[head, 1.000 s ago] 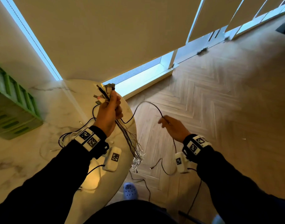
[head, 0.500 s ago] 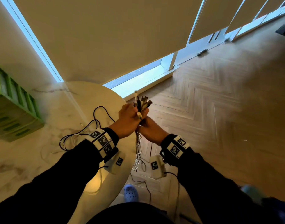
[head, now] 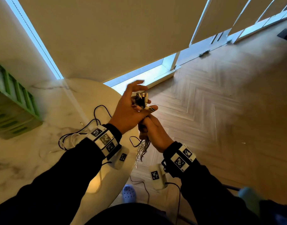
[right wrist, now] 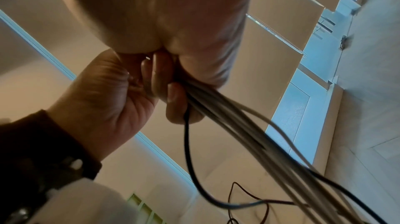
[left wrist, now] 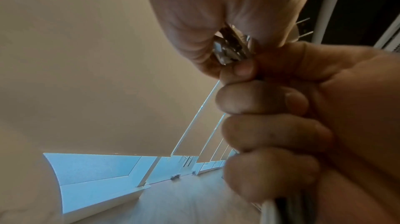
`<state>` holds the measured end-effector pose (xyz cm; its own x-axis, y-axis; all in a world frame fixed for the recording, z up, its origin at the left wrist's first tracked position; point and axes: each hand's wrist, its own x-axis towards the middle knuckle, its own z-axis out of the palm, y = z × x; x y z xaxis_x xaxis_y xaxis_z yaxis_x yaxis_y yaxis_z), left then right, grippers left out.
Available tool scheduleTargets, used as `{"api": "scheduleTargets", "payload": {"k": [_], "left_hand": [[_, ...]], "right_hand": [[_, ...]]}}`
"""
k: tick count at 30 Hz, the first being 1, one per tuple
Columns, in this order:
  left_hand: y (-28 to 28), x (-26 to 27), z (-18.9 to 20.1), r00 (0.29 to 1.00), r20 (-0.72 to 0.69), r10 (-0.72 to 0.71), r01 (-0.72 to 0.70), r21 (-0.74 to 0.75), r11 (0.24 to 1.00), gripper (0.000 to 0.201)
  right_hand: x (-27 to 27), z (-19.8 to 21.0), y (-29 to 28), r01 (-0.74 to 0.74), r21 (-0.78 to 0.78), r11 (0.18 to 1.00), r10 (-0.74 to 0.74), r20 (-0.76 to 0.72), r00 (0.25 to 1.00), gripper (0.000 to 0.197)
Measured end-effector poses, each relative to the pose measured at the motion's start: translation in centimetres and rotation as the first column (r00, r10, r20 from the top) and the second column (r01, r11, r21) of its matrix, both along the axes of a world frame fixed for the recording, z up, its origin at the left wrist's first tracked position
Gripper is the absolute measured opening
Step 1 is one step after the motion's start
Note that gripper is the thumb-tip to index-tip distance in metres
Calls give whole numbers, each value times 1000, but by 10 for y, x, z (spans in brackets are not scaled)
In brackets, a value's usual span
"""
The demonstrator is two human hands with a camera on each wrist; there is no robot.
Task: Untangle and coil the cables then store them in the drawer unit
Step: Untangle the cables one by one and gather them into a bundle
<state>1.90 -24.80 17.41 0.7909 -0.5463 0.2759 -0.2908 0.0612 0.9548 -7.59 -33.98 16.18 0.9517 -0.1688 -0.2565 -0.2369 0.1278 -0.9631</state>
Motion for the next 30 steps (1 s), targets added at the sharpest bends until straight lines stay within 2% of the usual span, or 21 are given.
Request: {"api": "scheduleTargets", "payload": {"k": [2, 3, 6, 9, 13, 14, 15, 17, 19, 21, 24, 30], "left_hand": [[2, 2, 1, 991, 134, -12, -3, 113, 994, 42], [3, 2, 2, 989, 145, -27, 7, 140, 990, 31], [3, 3, 4, 998, 25, -65, 61, 148, 987, 23], [-2, 1, 5, 1000, -30, -5, 9, 147, 989, 26], [-5, -1, 8, 995, 23, 93, -94, 33, 995, 70], [-5, 0, 8, 993, 53, 101, -103, 34, 994, 74], [-4, 2, 7, 993, 73, 87, -91, 53, 994, 69], [-3, 3, 5, 1000, -14, -12, 13, 60, 998, 39], [-1, 4, 5, 979, -166, -121, 116, -37, 993, 11], [-1, 5, 5, 954, -266, -135, 115, -92, 989, 18], [-3, 10, 5, 924, -355, -143, 110, -113, 988, 27], [0, 11, 7, 853, -473, -219, 129, -215, 968, 18]], "right_hand": [[0, 1, -1, -39, 17, 999, 39, -8, 999, 25], [-1, 1, -1, -67, 15, 998, 67, -13, 998, 22], [-2, -1, 4, -97, 2, 995, 97, 19, 995, 13], [-1, -3, 10, -10, 81, 997, 9, 12, 1000, 18], [3, 1, 10, 24, 223, 975, -18, -29, 999, 26], [4, 2, 9, 14, 233, 972, -2, -51, 999, 26], [4, 3, 7, -5, 232, 973, 22, -71, 997, 26], [3, 6, 2, -66, 204, 977, 85, -89, 992, 27], [2, 7, -5, -129, 203, 971, 150, -89, 985, 24], [1, 6, -9, -166, 238, 957, 186, -64, 980, 20], [-1, 3, -9, -150, 228, 962, 165, -47, 985, 39], [-1, 2, -17, -170, 70, 983, 174, -55, 983, 35]]}}
